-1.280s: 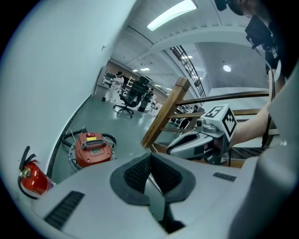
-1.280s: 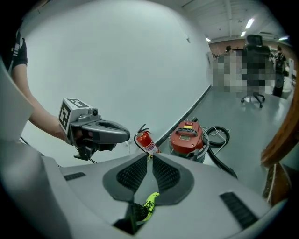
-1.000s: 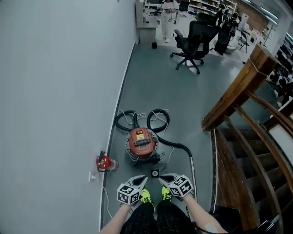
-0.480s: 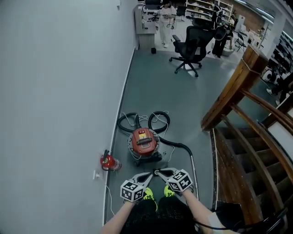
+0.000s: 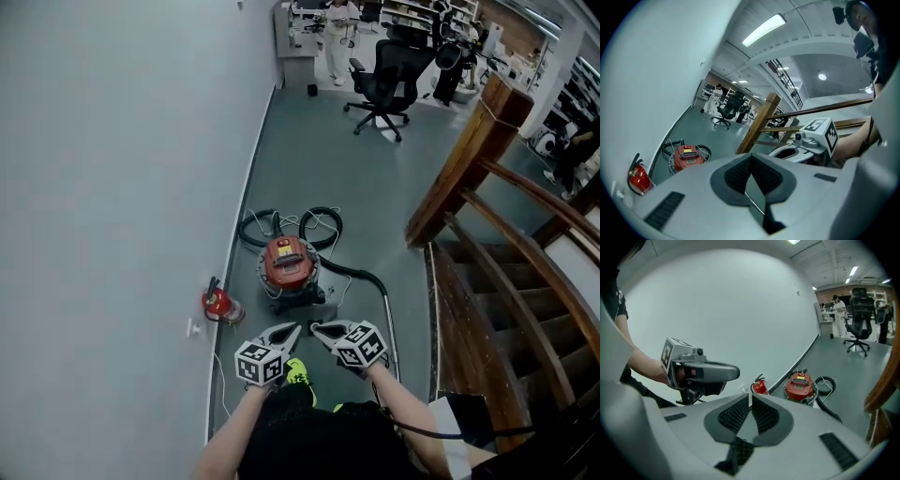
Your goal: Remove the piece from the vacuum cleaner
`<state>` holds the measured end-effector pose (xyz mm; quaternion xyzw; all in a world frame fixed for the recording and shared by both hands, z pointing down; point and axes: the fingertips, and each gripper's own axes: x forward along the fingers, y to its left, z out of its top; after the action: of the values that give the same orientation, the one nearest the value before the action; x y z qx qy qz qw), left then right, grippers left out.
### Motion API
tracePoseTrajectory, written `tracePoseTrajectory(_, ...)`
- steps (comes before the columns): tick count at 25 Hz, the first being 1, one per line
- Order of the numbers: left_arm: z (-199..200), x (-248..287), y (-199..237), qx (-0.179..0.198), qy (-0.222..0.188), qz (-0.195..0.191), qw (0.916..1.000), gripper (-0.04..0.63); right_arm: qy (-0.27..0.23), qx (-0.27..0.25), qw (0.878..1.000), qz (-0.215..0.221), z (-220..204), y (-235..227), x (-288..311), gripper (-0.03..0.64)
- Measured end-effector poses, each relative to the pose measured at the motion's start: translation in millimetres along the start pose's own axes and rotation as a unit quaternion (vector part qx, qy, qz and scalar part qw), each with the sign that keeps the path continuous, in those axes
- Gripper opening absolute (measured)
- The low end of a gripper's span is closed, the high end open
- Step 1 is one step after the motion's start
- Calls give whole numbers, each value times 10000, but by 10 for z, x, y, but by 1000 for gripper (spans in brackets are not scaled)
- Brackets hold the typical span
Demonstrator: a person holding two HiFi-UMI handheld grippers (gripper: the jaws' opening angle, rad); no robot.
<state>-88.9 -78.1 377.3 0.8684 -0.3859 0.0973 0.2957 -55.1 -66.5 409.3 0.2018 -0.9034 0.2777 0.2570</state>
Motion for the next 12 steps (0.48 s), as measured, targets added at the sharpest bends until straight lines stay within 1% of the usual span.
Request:
tracePoseTrajectory(2, -12, -48, -140, -59, -73, 69, 9999, 11, -1, -34, 10000, 87, -32, 60, -108, 34)
tracePoseTrajectory(5, -141, -110, -371, -121, -117, 122, 9998, 11, -35, -91, 9998, 155, -143, 151, -263, 35)
tracePoseTrajectory(12, -428, -219, -817, -39, -238, 288, 9993, 11, -210, -212, 9993, 203, -425, 300, -631, 35)
